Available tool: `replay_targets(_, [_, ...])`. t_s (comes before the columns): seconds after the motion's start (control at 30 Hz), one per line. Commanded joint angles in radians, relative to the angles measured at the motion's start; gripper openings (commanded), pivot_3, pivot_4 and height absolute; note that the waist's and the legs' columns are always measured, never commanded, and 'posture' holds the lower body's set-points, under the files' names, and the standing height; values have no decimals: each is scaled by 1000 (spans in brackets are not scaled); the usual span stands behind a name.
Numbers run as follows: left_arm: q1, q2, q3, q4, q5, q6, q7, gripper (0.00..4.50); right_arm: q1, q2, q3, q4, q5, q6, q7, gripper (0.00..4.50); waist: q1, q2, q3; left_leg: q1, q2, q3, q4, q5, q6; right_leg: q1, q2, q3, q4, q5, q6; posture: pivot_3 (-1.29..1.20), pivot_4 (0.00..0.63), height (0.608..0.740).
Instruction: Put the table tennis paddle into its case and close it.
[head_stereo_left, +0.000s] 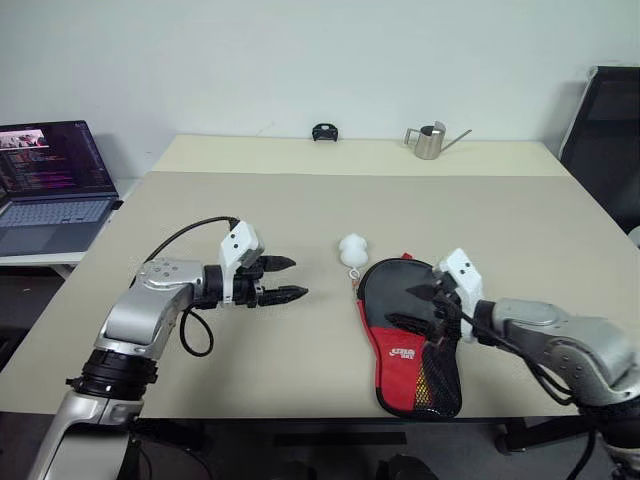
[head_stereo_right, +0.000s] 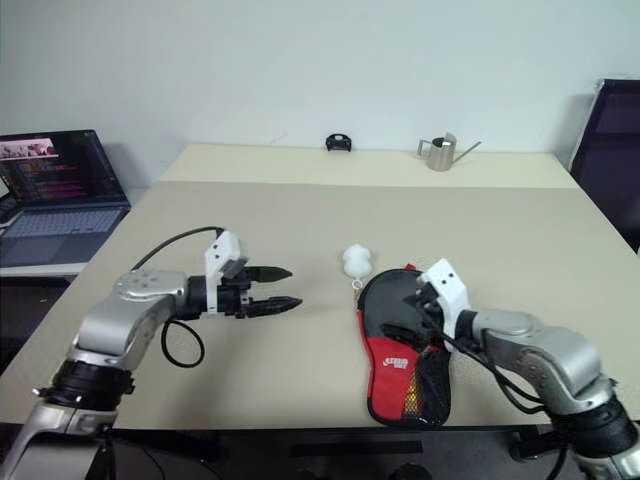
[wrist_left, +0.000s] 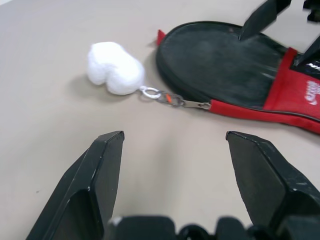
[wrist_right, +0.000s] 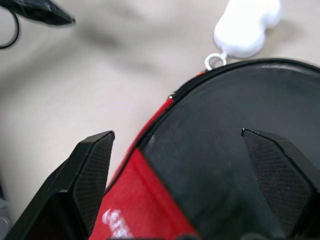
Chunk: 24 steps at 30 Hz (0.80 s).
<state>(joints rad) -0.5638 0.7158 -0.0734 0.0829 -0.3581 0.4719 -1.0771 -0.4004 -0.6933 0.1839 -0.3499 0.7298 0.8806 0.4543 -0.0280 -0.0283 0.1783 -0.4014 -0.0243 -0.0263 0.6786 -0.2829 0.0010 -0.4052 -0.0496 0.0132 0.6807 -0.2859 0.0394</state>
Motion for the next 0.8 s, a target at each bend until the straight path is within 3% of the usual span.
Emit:
replay_targets(0.03, [-47,-26,11,15,26,-12,42,3564,-2,20,3,24,-76,-54,34,4460,1,0,0,0,0,0,0,0,0,0,0,0,0,0,0,0,150,740])
replay_targets(0.4, [-233,-204,-53,281,138,-32,151,3564,44,111,-9,24,-177,-49,42,4460,4,0,0,0,-1,0,1,0,0,0,0,0,1,0,0,0,150,740])
replay_targets(0.5, [-301,-257,-59,396,164,-73,159,4106,50,129,-9,16,-188,-42,40,4500,4,0,0,0,-1,0,1,0,0,0,0,-1,1,0,0,0,150,740])
replay_targets(0.53, [-328,-277,-59,441,174,-90,166,4484,52,135,-10,14,-191,-39,40,4500,4,0,0,0,-1,0,1,0,0,0,0,-1,1,0,0,0,150,740])
replay_targets(0.8, [-553,-417,-59,896,289,-299,286,4484,50,178,-9,12,-215,-28,36,4500,3,0,0,0,-1,1,1,0,0,0,0,-1,1,0,0,0,150,740])
